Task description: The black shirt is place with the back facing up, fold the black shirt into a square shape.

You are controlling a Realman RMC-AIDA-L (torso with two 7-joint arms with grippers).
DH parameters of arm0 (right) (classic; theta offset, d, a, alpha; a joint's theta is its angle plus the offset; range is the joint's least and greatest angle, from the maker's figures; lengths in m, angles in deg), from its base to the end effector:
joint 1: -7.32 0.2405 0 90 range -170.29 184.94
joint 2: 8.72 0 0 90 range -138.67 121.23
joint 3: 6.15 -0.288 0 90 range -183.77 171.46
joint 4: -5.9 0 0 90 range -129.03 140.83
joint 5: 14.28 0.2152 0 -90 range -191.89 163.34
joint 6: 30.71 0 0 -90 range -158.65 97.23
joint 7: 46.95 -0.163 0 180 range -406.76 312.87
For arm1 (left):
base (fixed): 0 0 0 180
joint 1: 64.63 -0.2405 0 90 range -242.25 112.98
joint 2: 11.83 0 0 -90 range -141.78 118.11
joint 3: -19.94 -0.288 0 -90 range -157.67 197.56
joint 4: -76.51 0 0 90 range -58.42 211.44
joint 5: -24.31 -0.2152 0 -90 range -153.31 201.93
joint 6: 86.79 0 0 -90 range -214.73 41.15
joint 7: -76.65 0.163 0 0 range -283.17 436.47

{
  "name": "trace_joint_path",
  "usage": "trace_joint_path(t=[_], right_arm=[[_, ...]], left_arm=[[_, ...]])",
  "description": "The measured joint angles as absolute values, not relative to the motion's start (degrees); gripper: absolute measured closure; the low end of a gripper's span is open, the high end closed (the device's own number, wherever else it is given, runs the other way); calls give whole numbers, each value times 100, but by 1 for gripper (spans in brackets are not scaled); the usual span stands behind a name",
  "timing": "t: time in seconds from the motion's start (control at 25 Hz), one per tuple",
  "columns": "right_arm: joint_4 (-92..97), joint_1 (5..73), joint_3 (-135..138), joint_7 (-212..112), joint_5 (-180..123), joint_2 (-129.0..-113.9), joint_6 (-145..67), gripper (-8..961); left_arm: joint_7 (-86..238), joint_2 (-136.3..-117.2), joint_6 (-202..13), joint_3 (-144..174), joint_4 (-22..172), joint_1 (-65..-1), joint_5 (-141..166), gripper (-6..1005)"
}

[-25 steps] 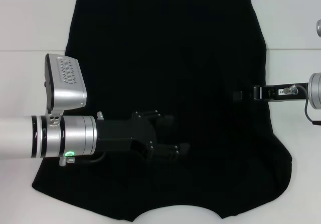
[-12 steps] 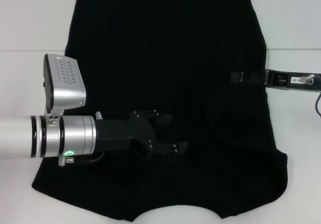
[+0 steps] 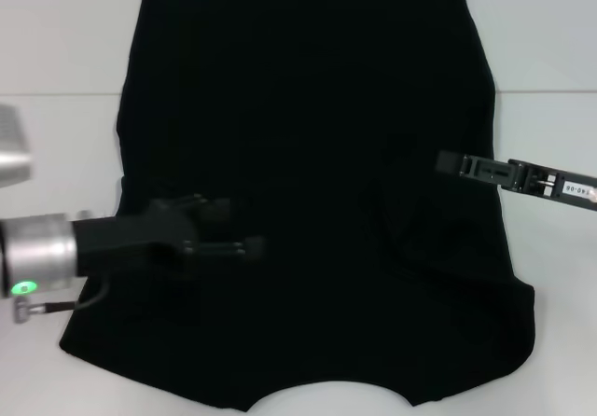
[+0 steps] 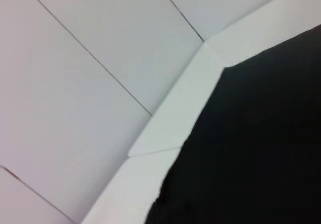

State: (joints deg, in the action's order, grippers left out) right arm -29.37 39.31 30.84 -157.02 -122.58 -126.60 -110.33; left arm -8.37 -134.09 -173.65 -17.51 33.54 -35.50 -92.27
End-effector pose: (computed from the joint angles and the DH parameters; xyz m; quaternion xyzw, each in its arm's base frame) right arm 0.2865 0.3933 -0.0114 -0.8070 0.4749 0.3185 0.1477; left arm -0.2804 0.3578 -0.0353 -0.9233 -0.2573 -0.2404 0.1531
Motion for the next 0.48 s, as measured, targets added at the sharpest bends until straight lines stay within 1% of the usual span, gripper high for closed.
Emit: trace_joint_path(t=[0.2,0.48], right_arm=[[-2692,3906,3084,-15455,-12055,-12654,-11117,131],[-2672,4081,3107,-15308,-12006,-12723,-11040,146]], left_arm=[[-855,-13366,-17449,-1028,3099,-3938,-9484,125],[-1231,-13340,-17448,-441,2681,-4129,-10387,126]])
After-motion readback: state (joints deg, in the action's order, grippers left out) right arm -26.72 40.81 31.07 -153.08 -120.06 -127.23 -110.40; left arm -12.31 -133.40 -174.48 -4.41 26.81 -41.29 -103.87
